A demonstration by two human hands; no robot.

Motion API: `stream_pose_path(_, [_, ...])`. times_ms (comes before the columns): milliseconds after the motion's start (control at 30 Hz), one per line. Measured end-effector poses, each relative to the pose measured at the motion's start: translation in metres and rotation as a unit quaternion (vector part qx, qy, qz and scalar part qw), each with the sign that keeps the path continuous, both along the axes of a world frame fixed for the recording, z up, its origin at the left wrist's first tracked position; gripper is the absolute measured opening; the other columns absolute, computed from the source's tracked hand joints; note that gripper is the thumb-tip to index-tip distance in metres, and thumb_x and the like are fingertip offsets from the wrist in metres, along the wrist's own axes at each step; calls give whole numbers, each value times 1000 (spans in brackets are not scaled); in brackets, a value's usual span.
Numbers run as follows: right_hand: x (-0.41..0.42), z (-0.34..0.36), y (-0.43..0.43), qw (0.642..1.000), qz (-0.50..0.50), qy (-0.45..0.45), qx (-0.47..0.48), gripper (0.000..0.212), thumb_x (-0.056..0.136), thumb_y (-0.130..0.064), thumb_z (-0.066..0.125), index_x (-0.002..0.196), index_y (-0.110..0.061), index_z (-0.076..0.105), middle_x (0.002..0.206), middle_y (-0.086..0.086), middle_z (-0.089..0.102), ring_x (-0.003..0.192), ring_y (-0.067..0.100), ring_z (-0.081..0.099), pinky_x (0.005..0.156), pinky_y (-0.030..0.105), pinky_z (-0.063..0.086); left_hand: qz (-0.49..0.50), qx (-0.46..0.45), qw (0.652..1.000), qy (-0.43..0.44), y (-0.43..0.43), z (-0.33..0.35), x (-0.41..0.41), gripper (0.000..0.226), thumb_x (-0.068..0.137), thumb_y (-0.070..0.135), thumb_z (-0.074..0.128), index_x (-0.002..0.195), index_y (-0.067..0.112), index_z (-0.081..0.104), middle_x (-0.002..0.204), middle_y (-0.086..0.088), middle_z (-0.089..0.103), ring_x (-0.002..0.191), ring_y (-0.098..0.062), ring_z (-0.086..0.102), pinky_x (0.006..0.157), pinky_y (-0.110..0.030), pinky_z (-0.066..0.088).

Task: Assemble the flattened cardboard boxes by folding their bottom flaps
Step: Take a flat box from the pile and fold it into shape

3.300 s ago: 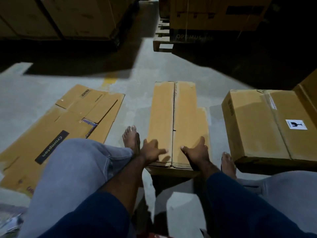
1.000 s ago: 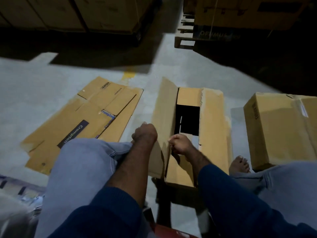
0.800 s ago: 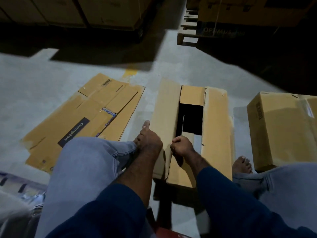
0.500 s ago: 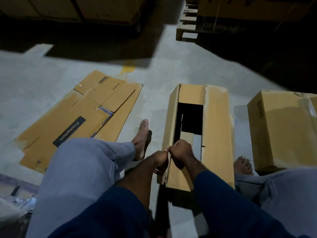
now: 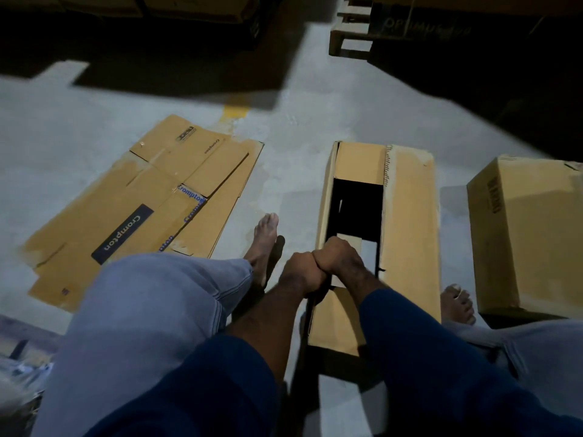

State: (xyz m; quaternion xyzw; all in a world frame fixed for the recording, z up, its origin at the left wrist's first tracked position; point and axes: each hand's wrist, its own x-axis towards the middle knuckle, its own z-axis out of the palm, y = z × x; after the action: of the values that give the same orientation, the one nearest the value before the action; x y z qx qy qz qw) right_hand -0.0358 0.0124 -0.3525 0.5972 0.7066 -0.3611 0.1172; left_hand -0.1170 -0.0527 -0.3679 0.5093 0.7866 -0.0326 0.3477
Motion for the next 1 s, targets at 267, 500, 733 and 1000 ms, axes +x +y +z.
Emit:
stream_pose_path(267, [10, -28, -1, 985, -56, 164, 5, 55, 89, -10, 65, 45, -19, 33, 44, -7, 32, 48, 12, 33, 51, 30, 25, 13, 30, 999, -21, 4, -1, 2, 20, 88, 16, 56, 100, 7, 68, 107, -15, 71, 98, -34, 67, 71, -32, 46])
stream_pose_path(500, [15, -20, 8, 993, 9, 115, 33, 57, 101, -41, 55, 51, -17, 44, 55, 2, 47, 56, 18, 49, 53, 31, 32, -62, 41, 994, 76, 19, 11, -8, 13, 86, 33, 58, 90, 24, 64, 105, -8, 72, 97, -30, 68, 87, -39, 56])
stream_pose_path(733, [-2, 0, 73, 987, -35, 74, 138, 49, 99, -63, 43, 96, -19, 64, 97, 10, 66, 91, 34, 64, 75, 37, 52, -6, 120, 983, 136, 98, 26, -34, 44, 102, 44, 40, 116, 11, 64, 118, -15, 65, 107, -35, 64, 77, -37, 41])
stream_pose_path(1000, [-28, 0, 160, 981, -44, 70, 177, 41, 99, -54, 49, 102, -17, 65, 108, 13, 67, 99, 37, 64, 73, 35, 45, 37, 133, 983, 122, 173, 19, -49, 37, 99, 40, 48, 121, 11, 54, 122, -14, 60, 111, -33, 60, 84, -38, 46])
